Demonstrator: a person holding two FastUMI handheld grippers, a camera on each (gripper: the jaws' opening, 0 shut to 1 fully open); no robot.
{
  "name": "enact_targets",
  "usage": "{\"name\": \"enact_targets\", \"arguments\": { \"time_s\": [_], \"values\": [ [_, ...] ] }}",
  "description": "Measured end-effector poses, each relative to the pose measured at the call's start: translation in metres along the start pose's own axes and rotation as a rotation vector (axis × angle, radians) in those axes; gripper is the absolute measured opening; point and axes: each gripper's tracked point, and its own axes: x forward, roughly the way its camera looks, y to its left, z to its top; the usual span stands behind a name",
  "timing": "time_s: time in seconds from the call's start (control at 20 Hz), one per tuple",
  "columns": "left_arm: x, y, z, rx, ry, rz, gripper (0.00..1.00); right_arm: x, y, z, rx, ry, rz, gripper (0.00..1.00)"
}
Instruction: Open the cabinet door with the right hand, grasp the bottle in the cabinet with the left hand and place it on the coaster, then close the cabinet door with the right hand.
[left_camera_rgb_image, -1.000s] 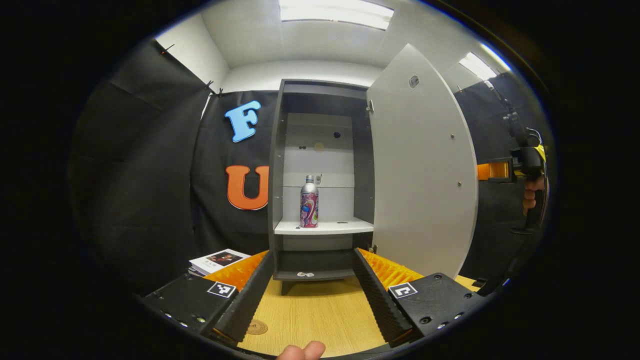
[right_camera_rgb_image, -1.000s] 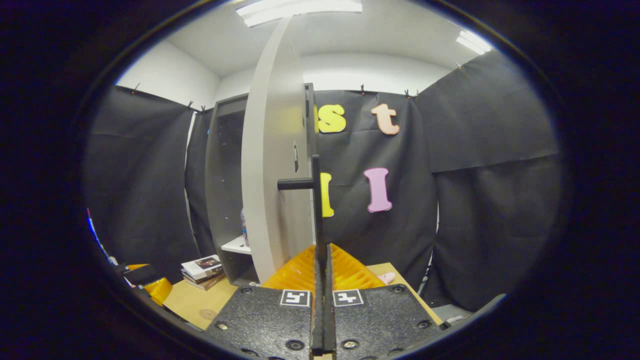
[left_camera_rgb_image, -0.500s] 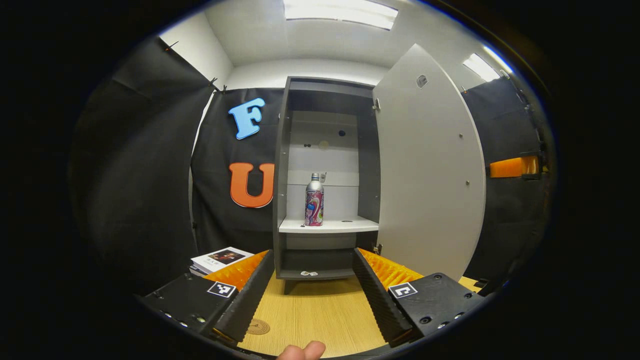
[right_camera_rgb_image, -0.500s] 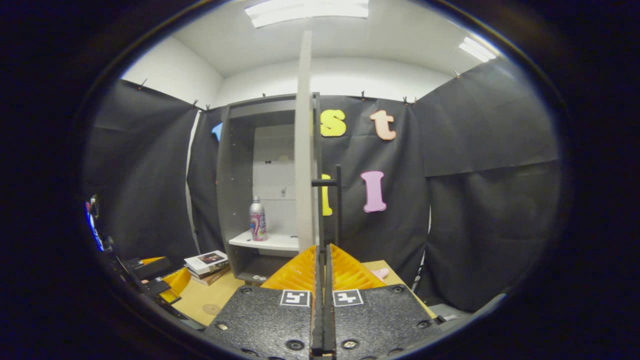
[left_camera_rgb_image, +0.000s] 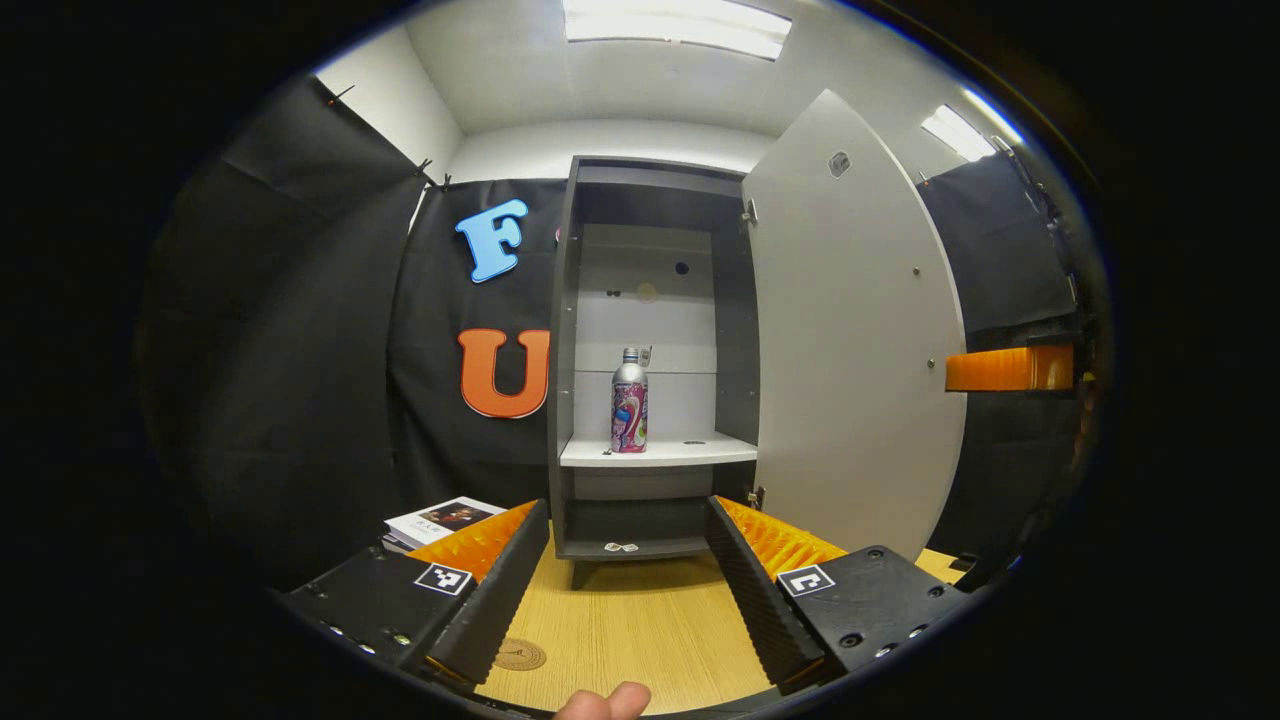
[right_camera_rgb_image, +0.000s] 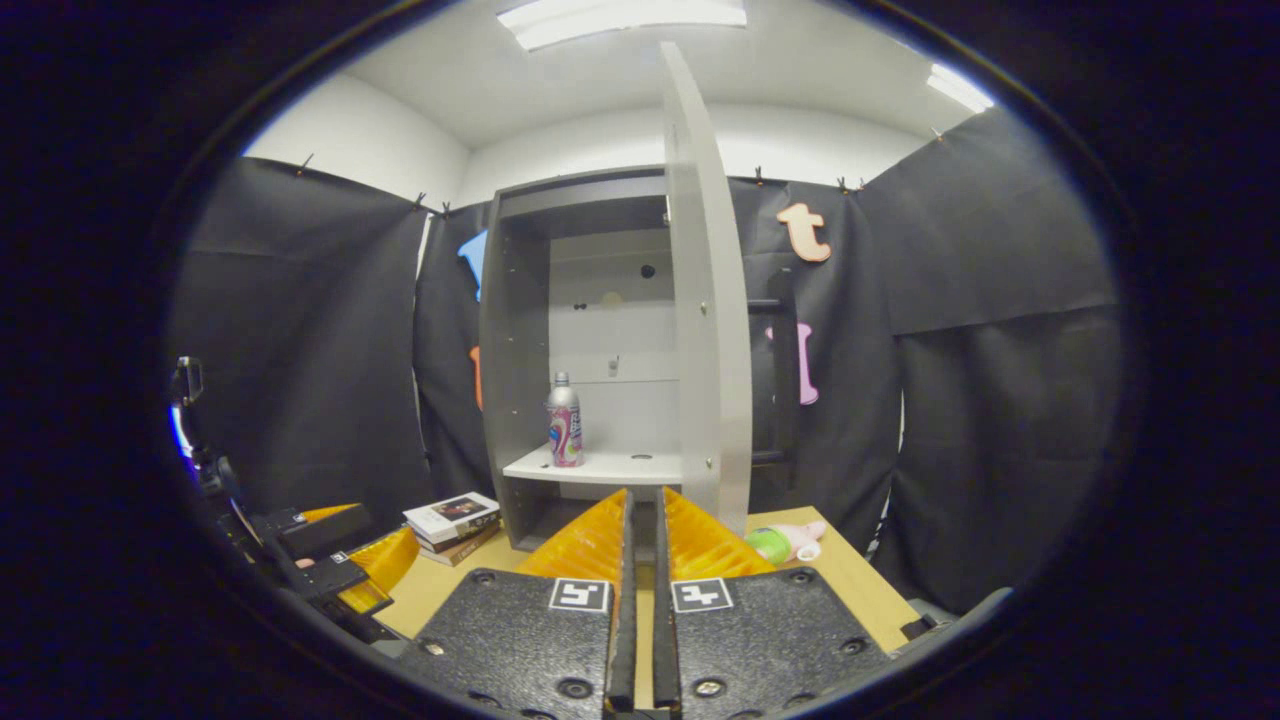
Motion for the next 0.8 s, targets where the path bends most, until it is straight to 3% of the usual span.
{"name": "enact_targets", "arguments": {
  "time_s": [0.05, 0.1, 0.25, 0.45, 0.5, 0.8],
  "values": [
    [0.0, 0.001, -0.001, 0.0, 0.001, 0.001, 0.95, 0.003, 0.0, -0.004, -0.002, 0.009, -0.003, 0.13],
    [-0.001, 0.003, -0.001, 0.002, 0.001, 0.006, 0.95, 0.005, 0.001, -0.007, -0.005, 0.013, -0.003, 0.29],
    [-0.001, 0.005, -0.002, 0.001, 0.005, 0.015, 0.95, 0.01, 0.002, -0.012, -0.013, 0.025, -0.017, 0.5],
    [0.002, 0.007, -0.002, 0.0, 0.007, 0.021, 0.95, 0.011, 0.012, -0.011, 0.031, 0.012, 0.016, 0.67],
    [0.003, 0.006, -0.001, 0.0, 0.006, 0.021, 0.95, 0.012, 0.013, -0.009, 0.031, 0.007, 0.018, 0.82],
    [0.041, 0.002, 0.026, 0.011, -0.057, -0.019, 0.95, 0.016, 0.016, -0.013, 0.0, 0.006, 0.022, 0.86]
  ]
}}
